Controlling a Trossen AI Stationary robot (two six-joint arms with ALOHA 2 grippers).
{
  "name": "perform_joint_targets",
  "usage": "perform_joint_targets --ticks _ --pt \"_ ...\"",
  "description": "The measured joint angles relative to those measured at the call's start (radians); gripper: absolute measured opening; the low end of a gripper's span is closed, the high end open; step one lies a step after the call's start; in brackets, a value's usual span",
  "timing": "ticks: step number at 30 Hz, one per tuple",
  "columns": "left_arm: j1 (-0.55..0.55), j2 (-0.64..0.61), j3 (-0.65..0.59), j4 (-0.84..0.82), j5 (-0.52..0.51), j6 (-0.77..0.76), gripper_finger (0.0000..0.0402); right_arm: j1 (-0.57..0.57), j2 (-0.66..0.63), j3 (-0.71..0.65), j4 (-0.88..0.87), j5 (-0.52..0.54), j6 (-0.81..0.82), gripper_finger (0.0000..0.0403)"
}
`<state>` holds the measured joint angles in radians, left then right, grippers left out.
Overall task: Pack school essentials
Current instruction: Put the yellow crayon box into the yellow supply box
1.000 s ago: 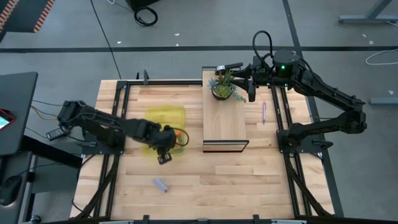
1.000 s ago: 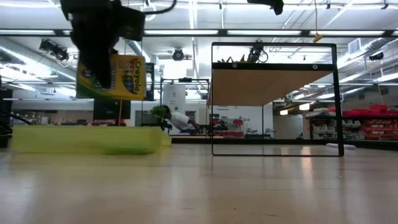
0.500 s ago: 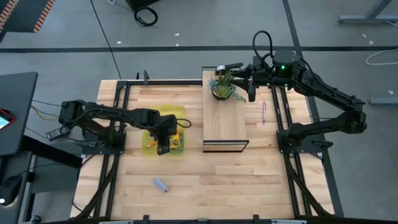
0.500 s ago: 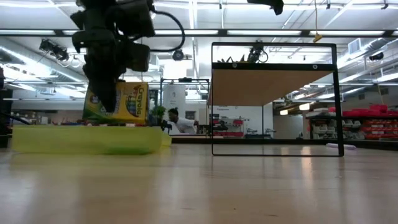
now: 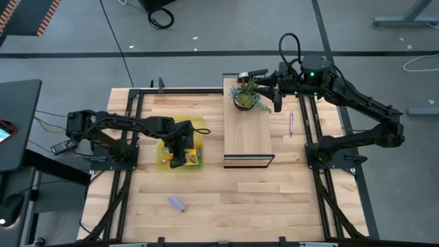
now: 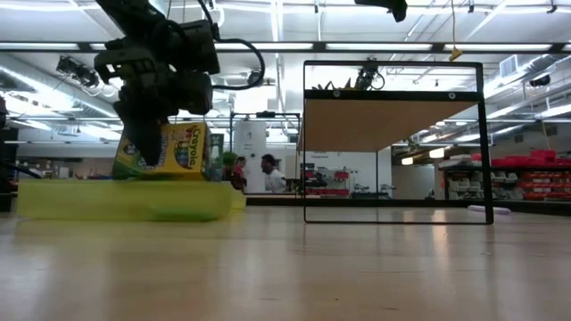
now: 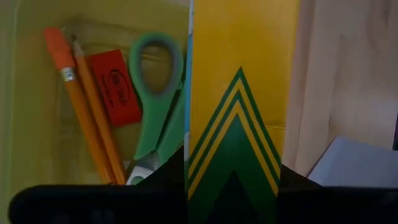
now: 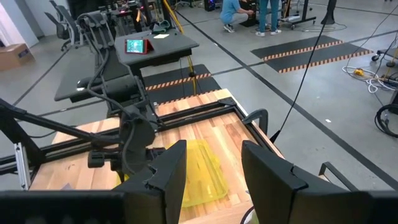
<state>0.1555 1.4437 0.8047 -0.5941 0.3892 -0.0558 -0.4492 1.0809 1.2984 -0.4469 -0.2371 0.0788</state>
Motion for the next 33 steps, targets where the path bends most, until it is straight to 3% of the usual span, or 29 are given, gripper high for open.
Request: perform_joint_targets --ticks 20,33 --pt "0.024 0.029 0.002 0.001 -0.010 0.016 0.0214 0.000 0.000 0.000 -0.001 0.018 0.034 0.0160" --pt "0.027 0.029 0.104 -0.150 -0.075 0.048 0.0269 0.000 0.000 0.000 -0.003 0.019 0.037 0.0160"
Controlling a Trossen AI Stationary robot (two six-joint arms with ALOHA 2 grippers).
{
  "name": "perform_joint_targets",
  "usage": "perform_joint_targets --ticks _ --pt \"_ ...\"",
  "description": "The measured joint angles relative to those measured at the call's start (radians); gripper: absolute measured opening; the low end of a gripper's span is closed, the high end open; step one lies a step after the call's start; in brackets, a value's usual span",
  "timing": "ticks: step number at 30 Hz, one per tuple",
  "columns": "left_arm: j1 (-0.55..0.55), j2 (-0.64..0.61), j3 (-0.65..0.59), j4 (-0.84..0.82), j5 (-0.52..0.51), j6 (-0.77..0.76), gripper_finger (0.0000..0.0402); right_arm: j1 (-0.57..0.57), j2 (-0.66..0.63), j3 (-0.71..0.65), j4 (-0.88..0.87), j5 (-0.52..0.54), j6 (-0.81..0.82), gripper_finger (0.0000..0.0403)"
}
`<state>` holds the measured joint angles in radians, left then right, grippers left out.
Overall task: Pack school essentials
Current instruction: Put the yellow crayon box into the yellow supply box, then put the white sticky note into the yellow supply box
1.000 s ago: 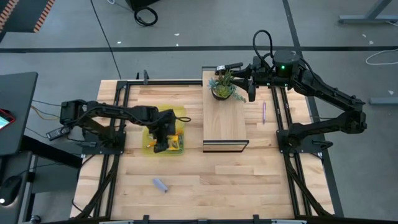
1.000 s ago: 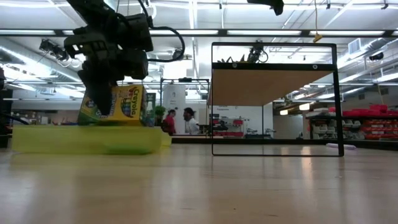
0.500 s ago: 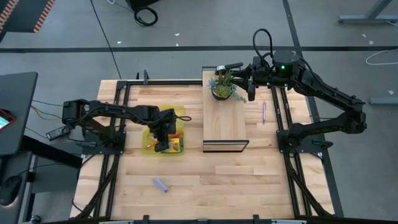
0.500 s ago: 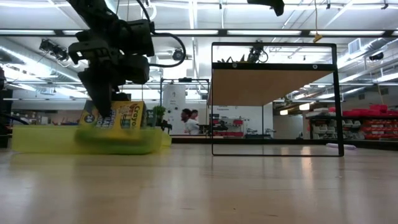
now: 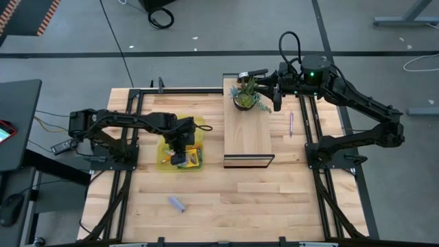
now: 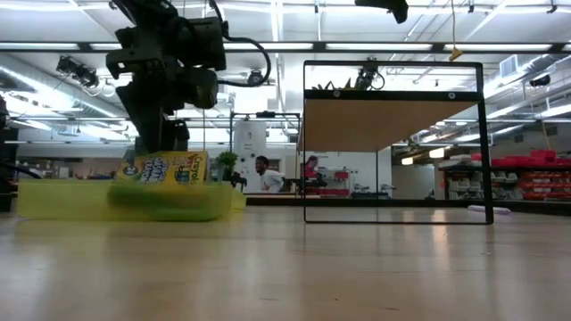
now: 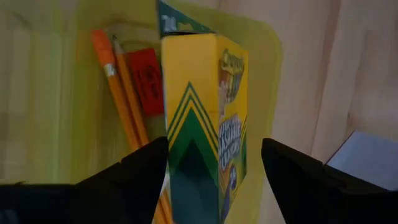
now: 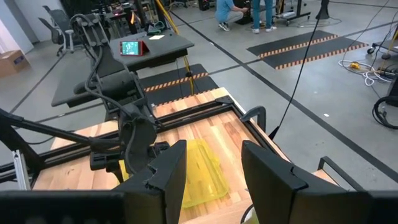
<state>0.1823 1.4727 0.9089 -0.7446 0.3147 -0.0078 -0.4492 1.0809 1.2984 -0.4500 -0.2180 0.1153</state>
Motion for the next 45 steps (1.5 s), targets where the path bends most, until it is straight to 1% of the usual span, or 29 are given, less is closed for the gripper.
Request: perform_joint_targets --ticks 3,9,12,20,25,34,37,40,45 --pt "0.000 0.000 0.003 -0.034 -0.007 0.002 0.0277 0.000 0.000 0.000 -0.003 0.001 0.001 0.0160" --pt "0.000 0.000 0.003 -0.117 -0.090 0.004 0.0281 0.000 0.000 0.000 -0.007 0.018 0.005 0.0160" --pt "0.000 0.000 0.003 -0.122 -0.092 0.012 0.0277 0.000 0.000 0.000 -0.006 0.031 0.006 0.0160" --pt "0.000 -0.025 0.023 -0.206 -0.094 0.021 0.0257 0.000 0.000 0.000 -0.006 0.049 0.005 0.0160" --pt "0.000 -0.052 0.050 -0.199 -0.095 -0.001 0.0248 -0.004 0.000 0.000 -0.006 0.066 -0.013 0.0160" --pt "0.000 -0.068 0.090 -0.248 -0.105 -0.026 0.0298 -0.027 0.000 0.000 -0.012 0.064 -0.011 0.0160" --pt "0.000 -0.067 0.105 -0.288 -0.109 -0.031 0.0305 -0.026 0.000 0.000 -0.012 0.062 -0.011 0.0160" --pt "-0.001 -0.068 0.127 -0.306 -0.109 -0.031 0.0300 -0.026 0.000 0.000 -0.012 0.061 -0.011 0.0160" --pt "-0.002 -0.082 0.129 -0.310 -0.109 -0.025 0.0280 -0.026 0.000 0.000 -0.012 0.061 -0.014 0.0160"
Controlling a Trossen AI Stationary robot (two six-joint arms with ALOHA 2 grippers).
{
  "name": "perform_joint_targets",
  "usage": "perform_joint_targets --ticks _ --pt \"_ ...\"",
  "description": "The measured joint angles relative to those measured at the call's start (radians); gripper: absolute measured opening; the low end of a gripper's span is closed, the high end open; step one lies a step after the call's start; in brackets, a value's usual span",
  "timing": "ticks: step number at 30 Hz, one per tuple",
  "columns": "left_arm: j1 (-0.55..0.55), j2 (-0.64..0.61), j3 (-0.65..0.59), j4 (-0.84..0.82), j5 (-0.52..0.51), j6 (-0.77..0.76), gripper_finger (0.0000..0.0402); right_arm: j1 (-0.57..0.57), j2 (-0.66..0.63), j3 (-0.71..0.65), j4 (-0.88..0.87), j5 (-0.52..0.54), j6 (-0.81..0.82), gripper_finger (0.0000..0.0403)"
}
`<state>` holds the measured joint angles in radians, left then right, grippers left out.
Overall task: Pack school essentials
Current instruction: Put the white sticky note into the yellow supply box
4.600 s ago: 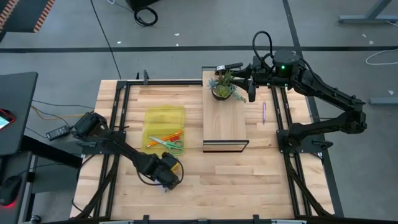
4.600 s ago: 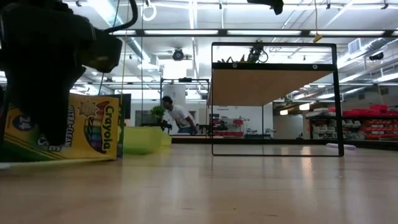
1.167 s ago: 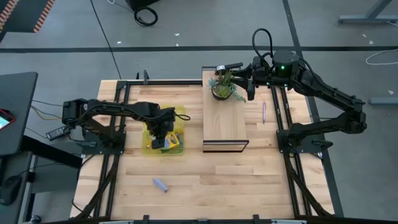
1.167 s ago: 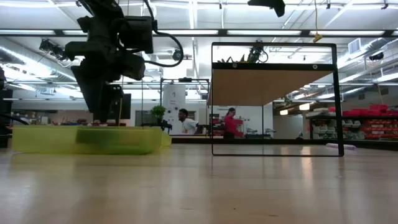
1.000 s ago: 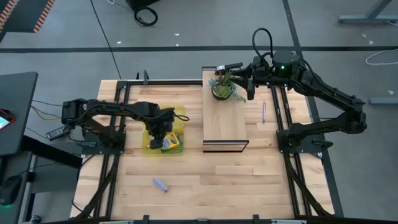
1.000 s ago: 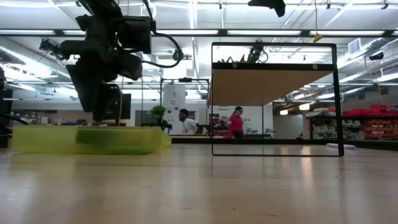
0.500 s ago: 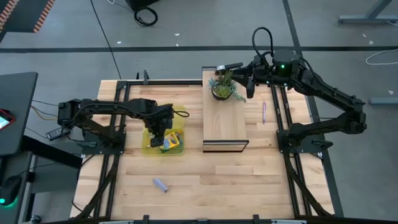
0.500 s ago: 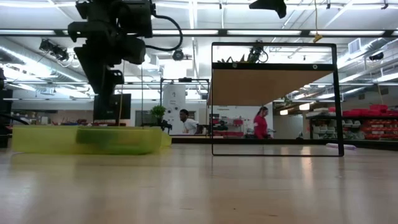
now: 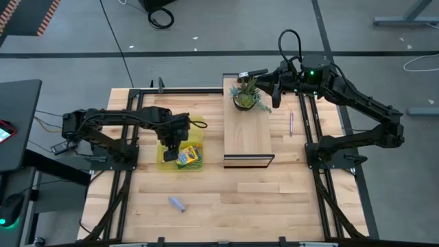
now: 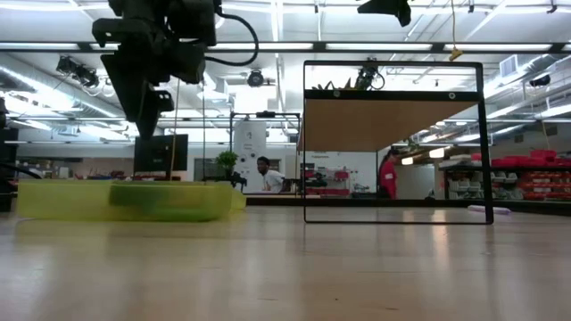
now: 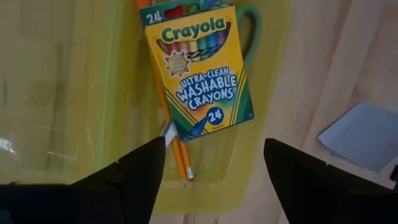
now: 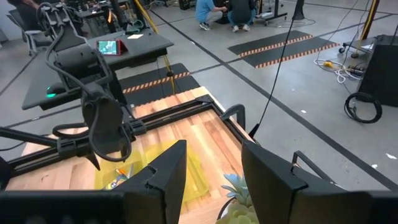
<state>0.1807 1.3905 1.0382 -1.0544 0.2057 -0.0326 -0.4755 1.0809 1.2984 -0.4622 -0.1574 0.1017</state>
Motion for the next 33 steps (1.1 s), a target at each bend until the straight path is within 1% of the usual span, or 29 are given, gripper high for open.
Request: perform_joint_targets --ticks 12,21,26,33 --pt "0.000 0.001 0.000 -0.024 0.000 0.018 0.0237 0.000 0.000 0.000 0.000 0.000 -0.008 0.0160" --pt "0.000 0.001 0.000 -0.050 0.000 0.018 0.0234 -0.027 0.000 0.000 0.000 -0.002 -0.003 0.0160" --pt "0.000 -0.014 -0.001 -0.079 0.001 0.017 0.0226 -0.052 0.000 0.000 0.000 -0.034 -0.003 0.0160" --pt "-0.030 -0.047 -0.002 -0.079 0.049 0.014 0.0211 -0.066 0.000 0.000 0.000 -0.040 -0.006 0.0160"
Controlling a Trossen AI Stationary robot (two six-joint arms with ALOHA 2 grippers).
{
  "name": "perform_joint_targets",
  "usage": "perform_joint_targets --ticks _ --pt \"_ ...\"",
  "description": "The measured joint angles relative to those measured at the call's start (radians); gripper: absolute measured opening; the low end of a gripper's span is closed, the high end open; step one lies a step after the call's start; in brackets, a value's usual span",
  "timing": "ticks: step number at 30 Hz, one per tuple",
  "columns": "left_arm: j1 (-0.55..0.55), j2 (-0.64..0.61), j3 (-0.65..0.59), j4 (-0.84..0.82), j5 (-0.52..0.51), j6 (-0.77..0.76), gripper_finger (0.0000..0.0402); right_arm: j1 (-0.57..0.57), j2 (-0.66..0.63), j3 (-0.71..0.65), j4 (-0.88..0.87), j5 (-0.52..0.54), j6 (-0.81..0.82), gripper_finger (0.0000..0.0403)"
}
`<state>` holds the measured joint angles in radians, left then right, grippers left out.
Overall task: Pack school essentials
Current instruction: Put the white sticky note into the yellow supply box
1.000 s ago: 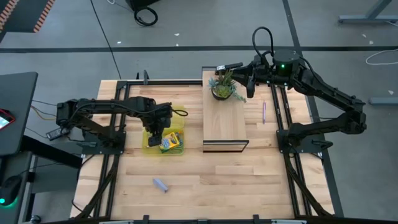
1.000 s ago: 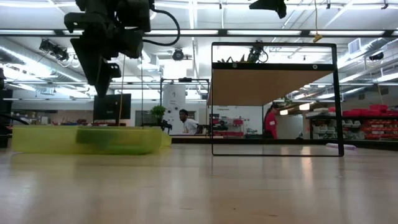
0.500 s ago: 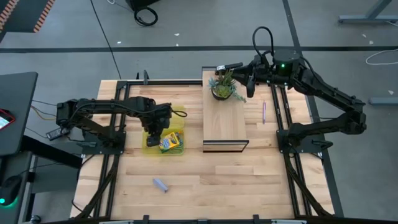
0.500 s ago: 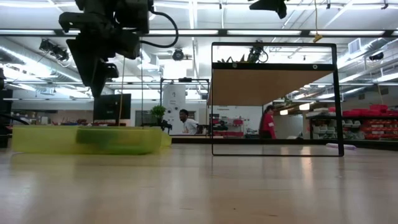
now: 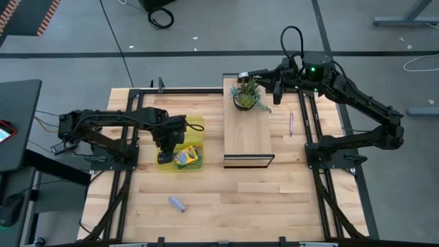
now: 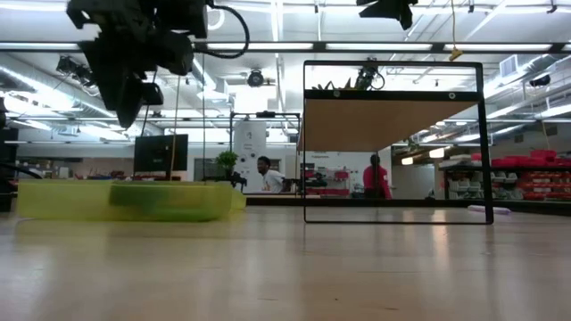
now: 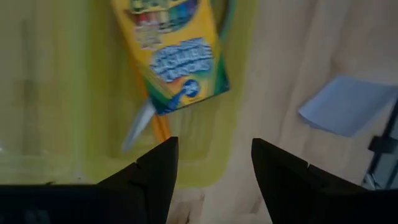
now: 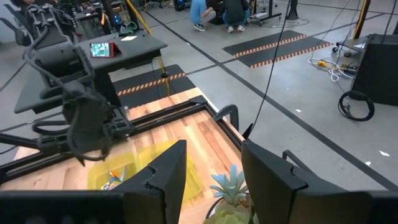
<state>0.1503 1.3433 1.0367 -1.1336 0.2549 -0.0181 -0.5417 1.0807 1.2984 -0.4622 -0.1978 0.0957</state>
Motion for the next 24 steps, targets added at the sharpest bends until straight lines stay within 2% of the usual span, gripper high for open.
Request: perform_joint_targets --ticks 7,12,19,24 --pt "-0.089 -0.003 0.000 0.059 0.030 -0.012 0.0208 -0.001 0.000 0.000 -0.003 0.000 -0.002 0.0160" --pt "-0.169 -0.003 0.000 0.120 0.030 -0.130 0.0207 -0.001 0.000 0.000 -0.010 0.000 -0.002 0.0160" --pt "-0.327 -0.003 0.000 0.203 0.094 -0.177 0.0232 -0.001 0.000 0.000 -0.010 0.001 -0.010 0.0160" --pt "-0.463 -0.002 0.000 0.286 0.097 -0.178 0.0240 -0.001 0.000 0.000 -0.010 0.001 -0.010 0.0160"
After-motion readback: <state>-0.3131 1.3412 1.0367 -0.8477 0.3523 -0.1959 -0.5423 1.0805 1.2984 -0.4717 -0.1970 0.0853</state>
